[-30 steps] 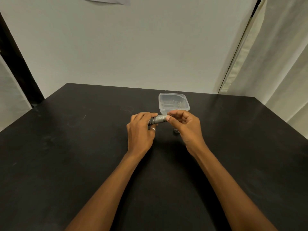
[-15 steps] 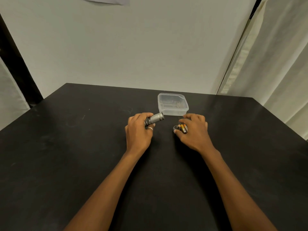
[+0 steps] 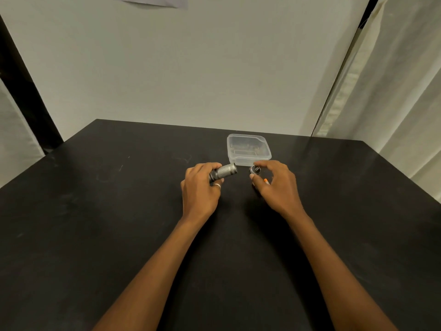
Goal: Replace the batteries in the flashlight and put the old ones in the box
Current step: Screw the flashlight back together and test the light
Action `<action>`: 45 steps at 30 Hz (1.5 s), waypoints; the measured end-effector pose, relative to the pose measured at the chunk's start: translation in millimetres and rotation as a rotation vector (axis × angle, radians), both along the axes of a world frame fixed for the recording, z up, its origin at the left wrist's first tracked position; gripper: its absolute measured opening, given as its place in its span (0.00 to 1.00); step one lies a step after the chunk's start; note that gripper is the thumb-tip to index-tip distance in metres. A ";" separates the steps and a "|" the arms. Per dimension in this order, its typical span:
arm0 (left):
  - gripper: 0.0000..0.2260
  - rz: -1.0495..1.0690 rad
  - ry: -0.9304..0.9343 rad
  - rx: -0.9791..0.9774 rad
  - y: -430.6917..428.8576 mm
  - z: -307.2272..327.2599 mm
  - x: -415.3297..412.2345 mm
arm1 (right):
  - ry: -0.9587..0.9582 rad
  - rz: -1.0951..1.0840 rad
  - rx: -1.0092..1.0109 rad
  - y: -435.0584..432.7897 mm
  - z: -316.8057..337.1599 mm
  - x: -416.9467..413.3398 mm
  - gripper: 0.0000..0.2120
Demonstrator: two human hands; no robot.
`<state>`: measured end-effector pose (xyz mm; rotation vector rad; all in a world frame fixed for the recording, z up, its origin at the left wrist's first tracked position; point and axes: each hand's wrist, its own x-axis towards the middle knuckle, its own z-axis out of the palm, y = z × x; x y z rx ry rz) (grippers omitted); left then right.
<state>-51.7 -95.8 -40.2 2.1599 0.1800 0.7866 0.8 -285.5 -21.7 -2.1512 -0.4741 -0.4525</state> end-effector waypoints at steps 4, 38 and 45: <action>0.15 -0.009 -0.002 0.013 -0.3 -0.8 0.5 | 0.253 0.121 0.394 5.0 5.1 -0.3 0.16; 0.16 -0.029 -0.025 0.162 0.1 -1.9 -0.6 | 0.342 0.269 0.341 8.1 4.5 -4.5 0.15; 0.16 -0.034 -0.039 0.171 -0.2 -2.0 -0.6 | 0.366 0.278 0.345 5.7 3.7 -3.8 0.15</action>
